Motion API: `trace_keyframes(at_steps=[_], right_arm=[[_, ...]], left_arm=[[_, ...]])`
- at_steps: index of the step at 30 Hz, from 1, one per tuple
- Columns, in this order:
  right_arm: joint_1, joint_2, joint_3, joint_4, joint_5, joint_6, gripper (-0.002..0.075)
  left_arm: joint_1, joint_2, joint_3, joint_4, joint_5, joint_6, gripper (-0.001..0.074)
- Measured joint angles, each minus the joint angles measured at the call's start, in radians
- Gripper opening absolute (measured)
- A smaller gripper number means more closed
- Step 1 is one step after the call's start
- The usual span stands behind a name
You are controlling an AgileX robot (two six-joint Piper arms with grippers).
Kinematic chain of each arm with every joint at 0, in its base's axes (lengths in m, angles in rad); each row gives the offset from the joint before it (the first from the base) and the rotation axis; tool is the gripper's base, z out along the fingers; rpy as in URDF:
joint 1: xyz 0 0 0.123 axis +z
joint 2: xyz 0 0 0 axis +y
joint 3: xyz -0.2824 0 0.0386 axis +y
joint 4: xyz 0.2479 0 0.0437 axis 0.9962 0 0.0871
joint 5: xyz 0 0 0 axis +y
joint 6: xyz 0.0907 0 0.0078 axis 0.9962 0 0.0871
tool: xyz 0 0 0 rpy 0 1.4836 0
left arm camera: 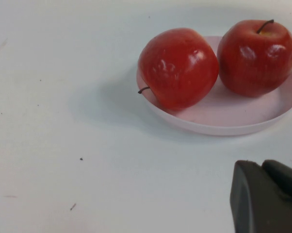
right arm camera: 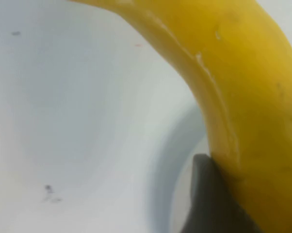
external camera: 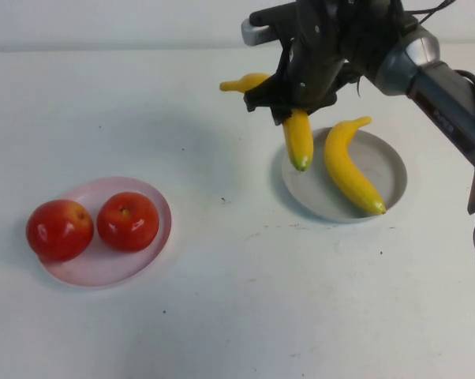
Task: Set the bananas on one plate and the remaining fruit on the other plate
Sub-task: Put another type of fruit in the right plate
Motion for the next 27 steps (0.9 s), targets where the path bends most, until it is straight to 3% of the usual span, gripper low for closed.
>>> trace_keyframes(at_steps=[19,27], right_arm=[[-0.028,-0.167,0.333,0.038,0.008,0.036,0.0304],[-0.040,-0.106,0.372,0.039,-0.012,0.038,0.0304]], left_arm=[[0.000,0.000,0.000,0.000,0.000,0.000,0.0001],[0.000,0.000,0.000,0.000,0.000,0.000,0.0001]])
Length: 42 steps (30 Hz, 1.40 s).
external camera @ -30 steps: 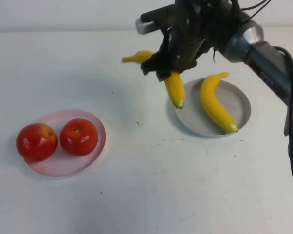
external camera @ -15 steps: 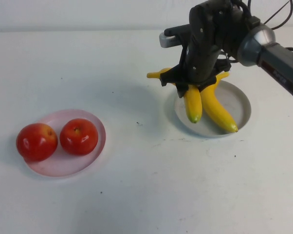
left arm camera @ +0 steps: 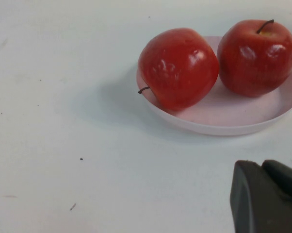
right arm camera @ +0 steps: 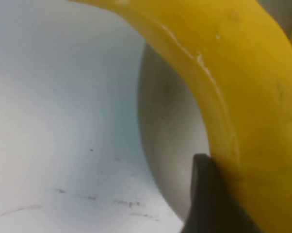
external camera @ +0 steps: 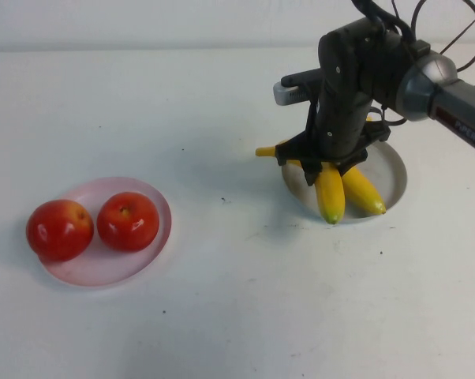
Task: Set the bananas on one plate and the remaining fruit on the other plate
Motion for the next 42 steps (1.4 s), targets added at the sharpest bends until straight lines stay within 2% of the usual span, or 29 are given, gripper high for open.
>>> trace_keyframes(at_steps=[3,10,18,20,23,28,30,35,42], right_arm=[[-0.006,0.010,0.000,0.002,-0.004,0.000,0.0309],[-0.006,0.010,0.000,0.002,0.001,0.002,0.0381],[-0.004,0.001,0.000,0.002,0.003,0.002,0.0384],[0.003,-0.025,0.004,0.002,0.005,0.002,0.0364],[0.027,-0.108,0.029,0.005,0.005,-0.026,0.0288],[0.065,-0.295,0.141,0.034,0.011,-0.070,0.0062],[0.067,-0.359,0.177,0.057,0.016,-0.089,0.0020],[0.067,-0.523,0.252,0.152,0.019,-0.186,-0.0009],[0.067,-0.767,0.408,0.216,0.024,-0.221,-0.0015]], left_arm=[[0.000,0.000,0.000,0.000,0.000,0.000,0.0001],[0.000,0.000,0.000,0.000,0.000,0.000,0.0001],[0.000,0.000,0.000,0.000,0.000,0.000,0.0001],[0.000,0.000,0.000,0.000,0.000,0.000,0.0001],[0.000,0.000,0.000,0.000,0.000,0.000,0.0001],[0.000,0.000,0.000,0.000,0.000,0.000,0.0001],[0.000,0.000,0.000,0.000,0.000,0.000,0.0001],[0.000,0.000,0.000,0.002,0.000,0.000,0.0001],[0.000,0.000,0.000,0.002,0.000,0.000,0.0001]])
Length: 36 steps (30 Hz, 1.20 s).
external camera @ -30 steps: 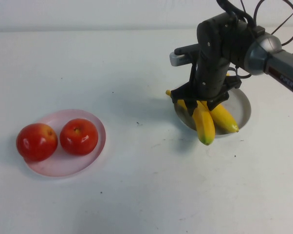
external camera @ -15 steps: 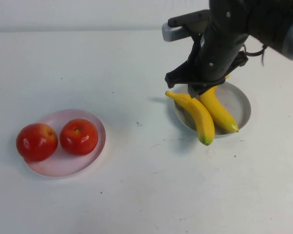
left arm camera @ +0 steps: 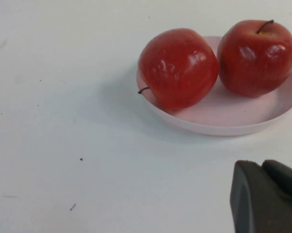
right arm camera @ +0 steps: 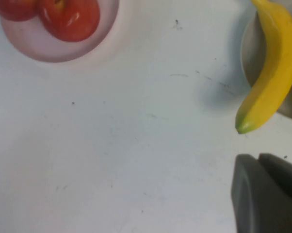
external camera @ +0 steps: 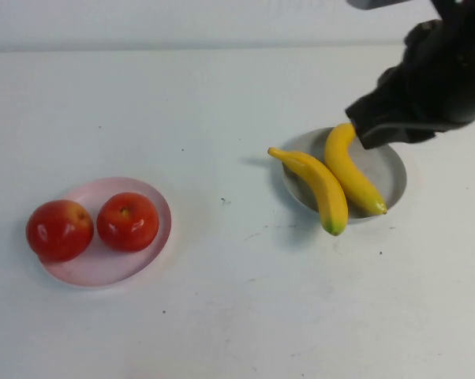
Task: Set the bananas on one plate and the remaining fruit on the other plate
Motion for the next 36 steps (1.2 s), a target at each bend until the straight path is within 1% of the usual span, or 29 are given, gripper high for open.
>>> trace_keyframes(at_steps=[4,7,9,12,14,16,18,20,23,26,29,32,34,36], right_arm=[[0.000,-0.117,0.057,0.012,0.011,-0.024,-0.0015],[0.000,-0.171,0.084,0.017,0.011,-0.173,-0.0015],[0.000,-0.193,0.111,0.019,0.011,-0.235,-0.0015],[0.000,-0.217,0.176,0.009,0.011,-0.244,-0.0018],[-0.002,-0.239,0.250,-0.005,-0.036,-0.244,-0.0018],[-0.024,-0.274,0.350,-0.009,-0.144,-0.244,-0.0018],[-0.057,-0.332,0.481,-0.009,-0.304,-0.244,-0.0018],[-0.104,-0.421,0.656,-0.009,-0.465,-0.244,-0.0018],[-0.203,-0.585,0.938,-0.009,-0.751,-0.244,-0.0018],[-0.309,-0.758,1.177,-0.009,-0.977,-0.244,-0.0018],[-0.396,-0.942,1.374,-0.007,-1.150,-0.244,-0.0018],[-0.464,-1.099,1.542,0.010,-1.303,-0.244,-0.0018],[-0.497,-1.190,1.613,0.042,-1.367,-0.244,-0.0018],[-0.521,-1.260,1.642,0.077,-1.369,-0.244,-0.0018]], left_arm=[[0.000,0.000,0.000,0.000,0.000,0.000,0.0001],[0.000,0.000,0.000,0.000,0.000,0.000,0.0001],[0.000,0.000,0.000,0.000,0.000,0.000,0.0001],[0.000,0.000,0.000,0.000,0.000,0.000,0.0001],[0.000,0.000,0.000,0.000,0.000,0.000,0.0001],[0.000,0.000,0.000,0.000,0.000,0.000,0.0001],[0.000,0.000,0.000,0.000,0.000,0.000,0.0001],[0.000,0.000,0.000,0.000,0.000,0.000,0.0001],[0.000,0.000,0.000,0.000,0.000,0.000,0.0001],[0.000,0.000,0.000,0.000,0.000,0.000,0.0001],[0.000,0.000,0.000,0.000,0.000,0.000,0.0001],[0.000,0.000,0.000,0.000,0.000,0.000,0.0001],[0.000,0.000,0.000,0.000,0.000,0.000,0.0001],[0.000,0.000,0.000,0.000,0.000,0.000,0.0001]])
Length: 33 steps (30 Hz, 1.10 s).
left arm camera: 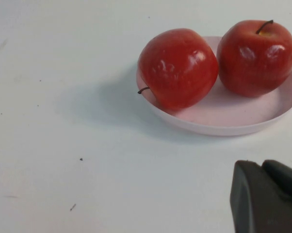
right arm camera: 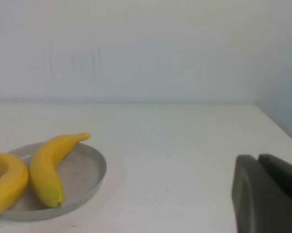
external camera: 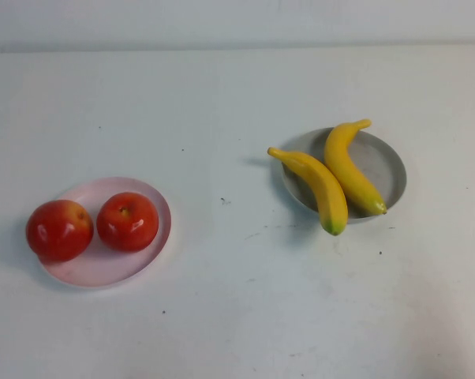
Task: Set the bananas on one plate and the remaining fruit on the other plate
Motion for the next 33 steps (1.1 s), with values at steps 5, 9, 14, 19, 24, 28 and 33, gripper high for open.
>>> trace_keyframes(at_steps=[5,9,14,19,24,28,33], right_arm=[[-0.009,-0.142,0.004,0.026,0.089,-0.005,-0.0018],[-0.009,-0.200,0.004,0.031,0.210,-0.003,-0.0018],[-0.009,-0.200,0.004,0.035,0.316,-0.003,-0.0018],[-0.009,-0.200,0.004,0.035,0.426,-0.003,-0.0018],[-0.009,-0.200,0.004,0.057,0.469,-0.003,-0.0018],[-0.009,-0.200,0.004,0.076,0.471,-0.003,-0.0018],[-0.009,-0.200,0.004,0.085,0.471,-0.003,-0.0018]], left_arm=[[0.000,0.000,0.000,0.000,0.000,0.000,0.0001],[0.000,0.000,0.000,0.000,0.000,0.000,0.0001],[0.000,0.000,0.000,0.000,0.000,0.000,0.0001],[0.000,0.000,0.000,0.000,0.000,0.000,0.0001],[0.000,0.000,0.000,0.000,0.000,0.000,0.0001],[0.000,0.000,0.000,0.000,0.000,0.000,0.0001],[0.000,0.000,0.000,0.000,0.000,0.000,0.0001]])
